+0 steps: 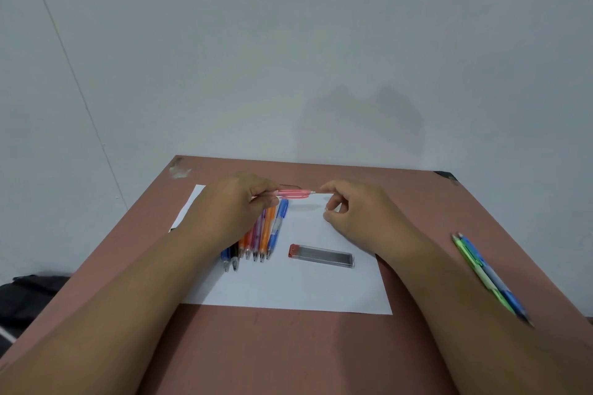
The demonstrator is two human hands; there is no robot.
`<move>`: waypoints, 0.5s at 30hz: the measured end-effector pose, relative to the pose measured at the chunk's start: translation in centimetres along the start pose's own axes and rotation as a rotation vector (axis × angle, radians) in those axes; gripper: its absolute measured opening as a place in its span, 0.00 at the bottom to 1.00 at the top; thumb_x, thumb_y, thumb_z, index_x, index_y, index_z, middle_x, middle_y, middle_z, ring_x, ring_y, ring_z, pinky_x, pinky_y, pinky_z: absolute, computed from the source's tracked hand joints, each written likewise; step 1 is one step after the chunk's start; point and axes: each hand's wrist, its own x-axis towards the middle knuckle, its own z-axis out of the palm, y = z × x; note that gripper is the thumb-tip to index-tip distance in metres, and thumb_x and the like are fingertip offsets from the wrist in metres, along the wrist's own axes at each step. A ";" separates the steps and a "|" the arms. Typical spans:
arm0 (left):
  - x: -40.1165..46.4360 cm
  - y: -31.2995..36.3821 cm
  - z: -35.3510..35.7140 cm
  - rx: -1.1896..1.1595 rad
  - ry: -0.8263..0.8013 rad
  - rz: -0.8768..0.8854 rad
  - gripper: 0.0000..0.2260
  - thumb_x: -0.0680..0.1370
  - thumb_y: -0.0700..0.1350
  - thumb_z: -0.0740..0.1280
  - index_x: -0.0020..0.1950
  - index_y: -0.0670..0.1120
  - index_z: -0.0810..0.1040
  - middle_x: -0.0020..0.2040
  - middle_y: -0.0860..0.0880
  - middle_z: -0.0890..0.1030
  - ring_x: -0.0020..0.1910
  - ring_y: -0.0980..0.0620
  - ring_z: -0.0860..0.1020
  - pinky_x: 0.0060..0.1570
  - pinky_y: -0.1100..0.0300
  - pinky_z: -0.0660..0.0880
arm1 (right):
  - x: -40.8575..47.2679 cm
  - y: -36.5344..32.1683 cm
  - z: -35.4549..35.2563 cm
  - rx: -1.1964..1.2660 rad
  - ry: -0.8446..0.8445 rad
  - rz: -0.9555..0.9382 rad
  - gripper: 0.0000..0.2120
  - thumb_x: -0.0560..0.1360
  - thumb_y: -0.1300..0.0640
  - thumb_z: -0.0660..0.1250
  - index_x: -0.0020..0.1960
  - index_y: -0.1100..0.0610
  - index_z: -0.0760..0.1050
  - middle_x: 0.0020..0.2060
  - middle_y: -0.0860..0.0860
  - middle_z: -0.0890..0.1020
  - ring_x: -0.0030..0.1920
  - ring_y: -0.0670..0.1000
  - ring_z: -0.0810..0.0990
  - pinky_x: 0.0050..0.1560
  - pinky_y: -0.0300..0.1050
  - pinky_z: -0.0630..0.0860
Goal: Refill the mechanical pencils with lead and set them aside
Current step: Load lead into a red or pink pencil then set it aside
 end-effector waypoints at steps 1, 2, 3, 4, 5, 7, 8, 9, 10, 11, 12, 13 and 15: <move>0.0 0.0 0.0 0.000 0.001 0.002 0.11 0.82 0.48 0.66 0.64 0.53 0.82 0.46 0.61 0.76 0.48 0.56 0.76 0.50 0.59 0.73 | 0.0 0.0 0.0 0.004 0.013 0.000 0.15 0.76 0.54 0.71 0.61 0.43 0.80 0.45 0.38 0.82 0.42 0.39 0.78 0.42 0.29 0.71; 0.0 0.1 0.0 -0.002 0.002 0.004 0.12 0.82 0.48 0.66 0.64 0.53 0.82 0.46 0.61 0.76 0.48 0.57 0.75 0.50 0.60 0.73 | 0.0 0.0 0.0 0.015 0.036 -0.007 0.13 0.76 0.53 0.72 0.60 0.43 0.81 0.45 0.38 0.81 0.42 0.39 0.77 0.41 0.27 0.69; 0.0 0.1 0.0 -0.005 0.004 0.006 0.12 0.82 0.48 0.66 0.64 0.54 0.82 0.47 0.62 0.76 0.48 0.57 0.75 0.50 0.61 0.72 | -0.1 -0.2 0.0 0.046 0.067 -0.022 0.10 0.77 0.52 0.72 0.57 0.44 0.82 0.44 0.37 0.81 0.42 0.39 0.78 0.40 0.26 0.69; 0.0 0.2 0.0 -0.006 0.004 0.010 0.12 0.82 0.48 0.66 0.64 0.54 0.82 0.47 0.62 0.76 0.48 0.57 0.75 0.49 0.62 0.72 | -0.2 -0.4 -0.1 0.093 0.103 -0.042 0.07 0.77 0.53 0.72 0.54 0.44 0.83 0.42 0.37 0.81 0.42 0.40 0.78 0.40 0.26 0.70; 0.0 0.2 0.0 -0.006 0.004 0.013 0.12 0.82 0.48 0.66 0.65 0.54 0.82 0.47 0.62 0.76 0.48 0.58 0.74 0.47 0.65 0.71 | -0.3 -0.7 -0.2 0.140 0.136 -0.062 0.04 0.77 0.53 0.72 0.51 0.46 0.84 0.40 0.37 0.82 0.42 0.41 0.78 0.41 0.27 0.70; 0.0 0.3 -0.1 -0.004 0.004 0.017 0.12 0.82 0.47 0.66 0.65 0.54 0.82 0.46 0.62 0.75 0.45 0.61 0.73 0.45 0.72 0.67 | -0.4 -1.4 -0.3 0.199 0.176 -0.089 0.03 0.78 0.55 0.72 0.47 0.48 0.84 0.39 0.40 0.83 0.42 0.44 0.78 0.41 0.31 0.72; 0.1 0.3 -0.1 -0.006 0.006 0.018 0.12 0.82 0.47 0.66 0.65 0.54 0.81 0.46 0.64 0.74 0.44 0.62 0.73 0.45 0.73 0.66 | -0.4 -1.6 -0.3 0.212 0.178 -0.092 0.04 0.78 0.55 0.72 0.46 0.48 0.84 0.39 0.42 0.84 0.43 0.45 0.79 0.42 0.33 0.73; 0.1 0.4 -0.1 -0.008 0.004 0.018 0.13 0.82 0.47 0.66 0.65 0.54 0.81 0.45 0.65 0.74 0.43 0.64 0.73 0.45 0.74 0.65 | -0.4 -1.6 -0.2 0.220 0.172 -0.090 0.05 0.78 0.56 0.72 0.45 0.48 0.84 0.39 0.43 0.84 0.42 0.45 0.79 0.42 0.33 0.73; 0.1 0.4 -0.1 -0.008 -0.001 0.019 0.13 0.82 0.47 0.66 0.65 0.54 0.81 0.45 0.66 0.73 0.43 0.65 0.73 0.44 0.74 0.65 | -0.4 -1.7 -0.1 0.226 0.161 -0.082 0.06 0.78 0.56 0.71 0.44 0.49 0.84 0.39 0.44 0.84 0.42 0.45 0.79 0.42 0.33 0.73; 0.1 0.4 -0.1 -0.003 -0.004 0.021 0.13 0.82 0.47 0.66 0.66 0.54 0.81 0.45 0.65 0.74 0.43 0.64 0.73 0.44 0.74 0.65 | -0.3 -1.6 -0.1 0.231 0.152 -0.072 0.06 0.78 0.57 0.71 0.44 0.49 0.83 0.39 0.44 0.84 0.42 0.45 0.79 0.41 0.32 0.72; 0.1 0.5 -0.1 0.004 -0.007 0.023 0.13 0.82 0.48 0.66 0.66 0.54 0.81 0.47 0.64 0.76 0.44 0.63 0.73 0.44 0.74 0.65 | -0.3 -1.6 0.0 0.234 0.148 -0.061 0.07 0.79 0.57 0.71 0.43 0.49 0.83 0.39 0.44 0.84 0.42 0.44 0.78 0.40 0.30 0.72; 0.1 0.4 0.0 0.008 -0.010 0.022 0.13 0.82 0.48 0.66 0.66 0.54 0.81 0.50 0.61 0.78 0.45 0.61 0.73 0.44 0.74 0.65 | -0.3 -1.5 -0.1 0.231 0.150 -0.051 0.07 0.79 0.57 0.71 0.43 0.49 0.83 0.39 0.43 0.83 0.42 0.43 0.78 0.40 0.28 0.70; 0.1 0.2 0.0 -0.001 -0.009 0.007 0.12 0.82 0.48 0.66 0.65 0.54 0.81 0.53 0.57 0.81 0.47 0.59 0.74 0.46 0.68 0.69 | -0.2 -1.2 -0.3 0.197 0.152 -0.037 0.08 0.79 0.57 0.70 0.42 0.48 0.82 0.39 0.42 0.83 0.41 0.39 0.78 0.39 0.26 0.69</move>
